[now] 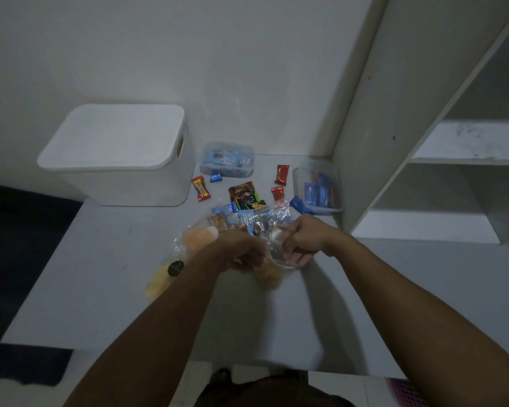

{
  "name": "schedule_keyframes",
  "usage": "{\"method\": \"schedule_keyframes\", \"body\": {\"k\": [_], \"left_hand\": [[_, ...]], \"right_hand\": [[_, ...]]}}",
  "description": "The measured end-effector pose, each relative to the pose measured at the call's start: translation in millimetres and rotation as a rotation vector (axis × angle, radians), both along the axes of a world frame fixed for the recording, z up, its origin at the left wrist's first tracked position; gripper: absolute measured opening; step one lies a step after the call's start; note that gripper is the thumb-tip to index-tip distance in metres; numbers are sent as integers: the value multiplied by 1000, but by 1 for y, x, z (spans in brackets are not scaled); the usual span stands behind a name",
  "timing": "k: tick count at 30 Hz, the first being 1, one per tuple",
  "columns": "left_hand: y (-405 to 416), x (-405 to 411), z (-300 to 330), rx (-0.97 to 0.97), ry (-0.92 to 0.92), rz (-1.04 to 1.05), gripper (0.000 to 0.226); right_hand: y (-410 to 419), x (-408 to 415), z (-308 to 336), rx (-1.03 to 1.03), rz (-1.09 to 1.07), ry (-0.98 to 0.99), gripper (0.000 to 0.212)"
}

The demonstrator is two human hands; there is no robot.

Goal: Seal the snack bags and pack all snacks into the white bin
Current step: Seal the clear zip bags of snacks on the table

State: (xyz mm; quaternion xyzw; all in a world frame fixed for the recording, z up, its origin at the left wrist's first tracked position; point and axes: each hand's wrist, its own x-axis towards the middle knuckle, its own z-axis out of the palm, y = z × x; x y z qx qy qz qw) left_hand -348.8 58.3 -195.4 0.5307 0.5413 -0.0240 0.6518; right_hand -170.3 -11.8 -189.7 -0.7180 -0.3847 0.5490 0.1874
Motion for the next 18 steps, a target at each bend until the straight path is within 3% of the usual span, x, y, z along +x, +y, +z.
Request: {"method": "schedule_keyframes", "body": {"k": [8, 10, 14, 18], "left_hand": [[4, -34, 22, 68, -25, -142, 10], [9, -45, 23, 171, -56, -128, 25], [13, -61, 33, 454, -192, -64, 32], [20, -64, 47, 634, -280, -81, 16]], "right_hand": [[2, -32, 32, 162, 63, -233, 5], [5, -41, 41, 201, 107, -306, 8], [11, -56, 60, 275, 160, -410, 11], [15, -65, 80, 375, 190, -497, 16]]}}
